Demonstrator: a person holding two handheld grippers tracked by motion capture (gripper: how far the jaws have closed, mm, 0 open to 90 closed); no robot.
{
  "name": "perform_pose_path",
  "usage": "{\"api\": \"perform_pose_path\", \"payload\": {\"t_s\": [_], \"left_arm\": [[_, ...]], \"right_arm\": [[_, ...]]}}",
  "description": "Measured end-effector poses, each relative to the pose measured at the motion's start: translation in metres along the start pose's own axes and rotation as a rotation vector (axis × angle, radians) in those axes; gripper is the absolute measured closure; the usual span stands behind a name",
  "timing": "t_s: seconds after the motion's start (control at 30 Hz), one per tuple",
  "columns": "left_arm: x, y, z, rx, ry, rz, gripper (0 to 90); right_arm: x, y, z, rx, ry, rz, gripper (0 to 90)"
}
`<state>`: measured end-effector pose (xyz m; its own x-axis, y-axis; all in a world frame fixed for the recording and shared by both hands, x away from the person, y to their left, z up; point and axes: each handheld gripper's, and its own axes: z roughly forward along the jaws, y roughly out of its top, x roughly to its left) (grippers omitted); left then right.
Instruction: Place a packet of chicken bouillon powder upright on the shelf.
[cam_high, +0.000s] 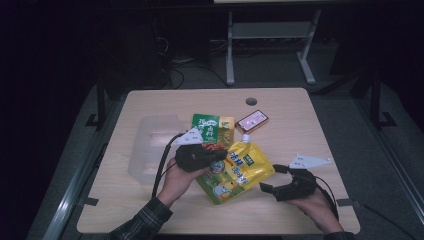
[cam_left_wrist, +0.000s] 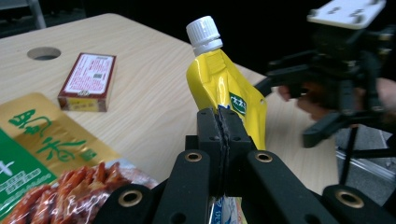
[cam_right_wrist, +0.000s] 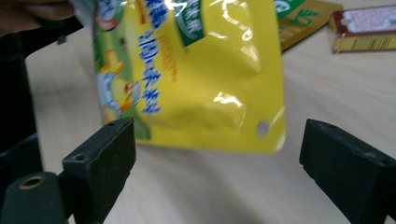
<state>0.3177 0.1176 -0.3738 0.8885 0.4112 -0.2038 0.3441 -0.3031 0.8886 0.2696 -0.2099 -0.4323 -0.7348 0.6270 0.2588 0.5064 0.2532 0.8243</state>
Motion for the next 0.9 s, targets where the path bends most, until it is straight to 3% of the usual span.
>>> {"api": "perform_pose_path", "payload": {"t_s": [0.1,0.17,0.4,0.5,0.63,0.8,0.9], "left_arm": [[-0.002,0.003,-0.002,-0.012,-0.006,0.007,89.1],[-0.003,0.004,-0.004,-0.019,-0.007,0.012,89.1],[-0.002,0.008,-0.013,-0.07,0.02,0.007,89.1],[0.0,0.008,-0.017,-0.08,0.03,0.003,89.1],[0.002,0.008,-0.021,-0.092,0.044,-0.003,89.0],[0.003,0.008,-0.022,-0.104,0.054,-0.006,89.1],[0.005,0.007,-0.023,-0.11,0.062,-0.015,89.2]], "right_arm": [[-0.007,0.008,0.01,-0.007,0.011,0.003,11.2],[-0.008,0.011,0.015,-0.018,0.047,0.008,13.5],[-0.004,0.018,0.032,-0.042,0.105,-0.013,24.1],[-0.003,0.022,0.038,-0.054,0.132,-0.007,35.5],[-0.003,0.026,0.041,-0.078,0.177,-0.013,58.5],[-0.004,0.029,0.04,-0.076,0.184,-0.019,79.5],[-0.003,0.033,0.037,-0.088,0.187,-0.047,86.6]]}}
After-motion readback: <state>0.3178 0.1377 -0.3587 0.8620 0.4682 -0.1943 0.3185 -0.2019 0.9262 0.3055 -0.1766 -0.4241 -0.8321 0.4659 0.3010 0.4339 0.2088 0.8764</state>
